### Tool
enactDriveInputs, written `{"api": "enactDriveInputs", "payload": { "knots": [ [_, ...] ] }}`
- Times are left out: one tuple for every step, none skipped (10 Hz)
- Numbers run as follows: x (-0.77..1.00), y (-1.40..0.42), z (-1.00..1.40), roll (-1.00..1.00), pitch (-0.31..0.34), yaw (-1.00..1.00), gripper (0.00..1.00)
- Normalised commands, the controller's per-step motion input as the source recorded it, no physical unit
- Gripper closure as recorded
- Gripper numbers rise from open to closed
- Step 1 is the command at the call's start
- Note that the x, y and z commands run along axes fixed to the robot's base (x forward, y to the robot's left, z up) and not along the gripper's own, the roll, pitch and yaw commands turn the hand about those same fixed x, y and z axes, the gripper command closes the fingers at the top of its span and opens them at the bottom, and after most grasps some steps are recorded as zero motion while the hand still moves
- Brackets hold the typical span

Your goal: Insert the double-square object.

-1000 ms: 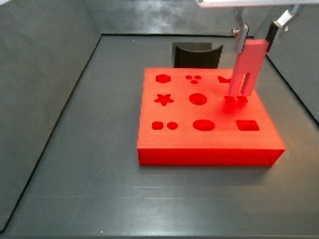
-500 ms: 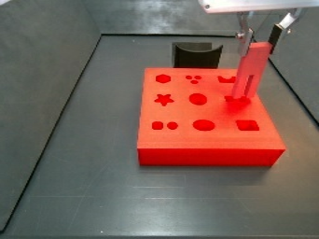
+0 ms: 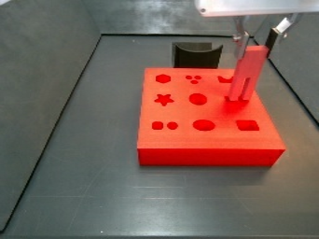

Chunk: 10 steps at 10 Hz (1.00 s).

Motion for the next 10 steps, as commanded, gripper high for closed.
{"api": "enactDriveInputs", "payload": {
  "knots": [
    [0.00,-0.18,0.00,0.09,0.000,0.00,1.00],
    [0.05,-0.08,0.00,0.07,0.000,0.00,1.00],
    [0.09,-0.01,-0.05,0.09,0.000,0.00,1.00],
    [0.00,0.00,-0.04,0.08,0.000,0.00,1.00],
    [0.09,0.05,0.00,0.05,0.000,0.00,1.00],
    [0.20,0.07,0.00,0.03,0.000,0.00,1.00],
    [0.04,0.02,-0.05,0.05,0.000,0.00,1.00],
    [0.01,0.00,-0.07,0.06,0.000,0.00,1.00],
    [0.00,-0.04,-0.12,0.12,0.000,0.00,1.00],
    [0.02,0.00,-0.15,0.12,0.000,0.00,1.00]
  ]
}}
